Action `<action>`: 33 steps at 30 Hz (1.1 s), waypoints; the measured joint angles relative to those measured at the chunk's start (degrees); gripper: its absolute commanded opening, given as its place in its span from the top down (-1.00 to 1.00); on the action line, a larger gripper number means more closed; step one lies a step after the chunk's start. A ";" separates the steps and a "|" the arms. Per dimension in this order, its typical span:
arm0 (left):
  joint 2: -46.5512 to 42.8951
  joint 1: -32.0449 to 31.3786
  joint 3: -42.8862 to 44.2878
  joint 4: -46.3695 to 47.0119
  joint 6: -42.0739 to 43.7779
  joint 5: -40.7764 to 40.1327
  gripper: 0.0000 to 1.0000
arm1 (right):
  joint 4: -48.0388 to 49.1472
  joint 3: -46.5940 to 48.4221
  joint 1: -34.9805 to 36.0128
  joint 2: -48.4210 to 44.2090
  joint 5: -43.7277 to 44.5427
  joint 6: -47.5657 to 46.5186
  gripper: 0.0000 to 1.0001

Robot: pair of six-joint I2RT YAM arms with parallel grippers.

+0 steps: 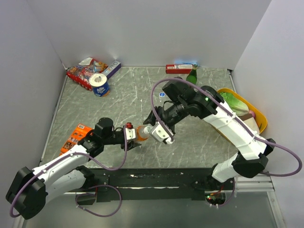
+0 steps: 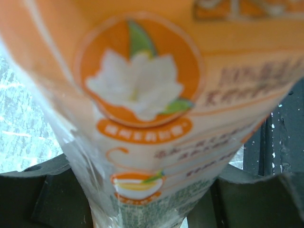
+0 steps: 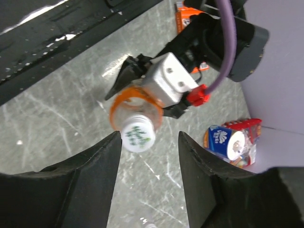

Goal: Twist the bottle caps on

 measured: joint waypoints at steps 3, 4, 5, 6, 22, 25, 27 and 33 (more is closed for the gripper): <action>0.00 -0.28 0.04 -0.02 0.57 0.00 0.98 | -0.11 2.60 0.00 2.05 0.02 -0.57 -0.08; 0.00 -0.39 0.04 -0.02 0.68 -0.02 0.98 | -0.13 3.41 0.00 2.71 0.04 -0.74 -0.08; 0.00 -0.44 0.04 -0.02 0.83 -0.02 0.98 | -0.11 4.15 0.00 3.41 0.04 -0.94 -0.08; 0.00 -0.50 0.04 -0.02 0.92 -0.02 0.98 | -0.11 4.72 0.00 4.00 0.04 -1.14 -0.08; 0.61 -0.63 0.04 0.02 1.88 -0.31 0.98 | -0.44 6.73 0.00 5.55 1.77 -1.11 -0.16; 0.68 -0.63 0.04 0.04 1.92 -0.55 0.98 | -0.33 5.53 0.00 4.39 2.45 -1.18 -0.25; 0.87 -0.63 0.04 0.07 1.95 -0.61 0.98 | -0.50 4.22 0.00 3.26 2.78 -1.38 -0.26; 2.08 -0.63 0.04 0.09 2.10 -1.11 0.98 | -0.63 2.21 0.00 1.51 3.21 -1.64 -0.26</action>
